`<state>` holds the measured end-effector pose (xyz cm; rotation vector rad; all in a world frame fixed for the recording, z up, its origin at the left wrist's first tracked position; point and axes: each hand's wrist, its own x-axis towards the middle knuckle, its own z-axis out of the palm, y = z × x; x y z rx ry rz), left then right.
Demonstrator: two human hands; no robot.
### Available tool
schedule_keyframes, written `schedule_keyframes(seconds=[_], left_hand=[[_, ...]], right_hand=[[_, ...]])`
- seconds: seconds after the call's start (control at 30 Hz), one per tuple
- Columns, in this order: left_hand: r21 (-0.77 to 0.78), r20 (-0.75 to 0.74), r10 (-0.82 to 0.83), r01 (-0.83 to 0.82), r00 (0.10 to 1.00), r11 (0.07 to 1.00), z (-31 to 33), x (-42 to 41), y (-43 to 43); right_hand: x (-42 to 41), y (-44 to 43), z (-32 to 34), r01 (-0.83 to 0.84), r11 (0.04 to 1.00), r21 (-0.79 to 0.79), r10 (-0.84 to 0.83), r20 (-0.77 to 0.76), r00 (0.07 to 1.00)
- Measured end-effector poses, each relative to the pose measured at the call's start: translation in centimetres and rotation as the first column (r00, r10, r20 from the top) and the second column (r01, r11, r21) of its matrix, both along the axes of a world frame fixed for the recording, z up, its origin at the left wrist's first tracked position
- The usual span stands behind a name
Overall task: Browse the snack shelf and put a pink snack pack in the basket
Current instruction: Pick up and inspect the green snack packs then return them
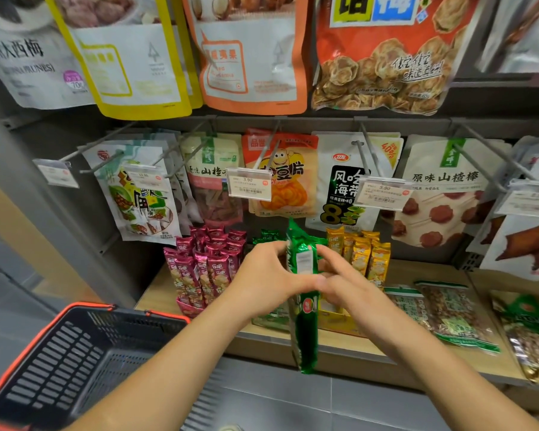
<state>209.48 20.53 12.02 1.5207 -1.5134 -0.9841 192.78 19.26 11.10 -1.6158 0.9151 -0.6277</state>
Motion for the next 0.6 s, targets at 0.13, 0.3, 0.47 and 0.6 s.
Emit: schedule_keyframes(seconds=[0.13,0.3,0.47,0.6], left_hand=[[-0.042,0.25,-0.018,0.029,0.968,0.999,-0.6,-1.2,0.4],[-0.067,0.324,-0.011,0.034,0.946,0.997,-0.8,-2.1,0.3],[0.025,0.377,-0.079,0.075,0.923,0.997,-1.4,-2.0,0.4],[0.19,0.351,-0.231,0.172,0.908,0.967,-1.8,-0.7,0.7]], right_hand=[[-0.1,0.3,-0.2,0.087,0.978,-0.189,-0.089,-0.005,0.996],[-0.3,0.2,-0.7,0.24,0.917,-0.319,-0.246,0.022,0.969],[-1.7,-1.1,-0.1,0.452,0.887,-0.092,-0.427,0.207,0.88],[-3.5,-2.2,0.6,0.573,0.806,0.149,-0.586,0.334,0.738]])
